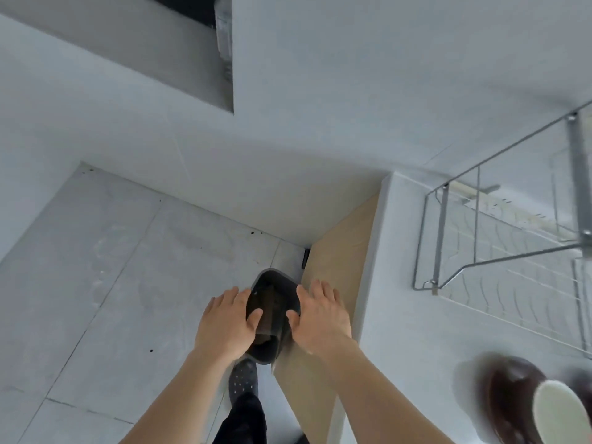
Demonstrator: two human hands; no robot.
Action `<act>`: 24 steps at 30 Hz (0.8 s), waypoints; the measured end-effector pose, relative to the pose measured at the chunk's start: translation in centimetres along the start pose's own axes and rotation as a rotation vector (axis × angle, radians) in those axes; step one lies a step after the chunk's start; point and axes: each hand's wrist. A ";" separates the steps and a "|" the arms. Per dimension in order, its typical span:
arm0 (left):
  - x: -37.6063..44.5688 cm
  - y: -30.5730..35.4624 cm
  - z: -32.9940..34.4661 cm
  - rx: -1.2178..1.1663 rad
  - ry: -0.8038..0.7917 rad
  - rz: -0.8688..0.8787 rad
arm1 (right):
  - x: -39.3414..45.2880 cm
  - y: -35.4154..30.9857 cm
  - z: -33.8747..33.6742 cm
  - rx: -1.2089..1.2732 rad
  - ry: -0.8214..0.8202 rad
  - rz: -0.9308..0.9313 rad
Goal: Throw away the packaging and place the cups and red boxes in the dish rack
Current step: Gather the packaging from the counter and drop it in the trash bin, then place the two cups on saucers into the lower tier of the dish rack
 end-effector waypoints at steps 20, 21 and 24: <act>-11.6 25.6 4.6 0.029 0.115 0.420 | -21.0 22.4 0.2 0.281 0.393 0.262; -12.4 26.8 5.8 0.025 0.108 0.427 | -22.0 23.8 1.1 0.300 0.394 0.280; -14.2 30.3 9.0 0.011 0.085 0.449 | -24.6 28.0 3.7 0.361 0.385 0.348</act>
Point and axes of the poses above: each hand's wrist, its own x-axis towards the middle knuckle, its own z-axis out of the palm, y = z × x, and after that the axes turned 14 degrees about -x, right-handed
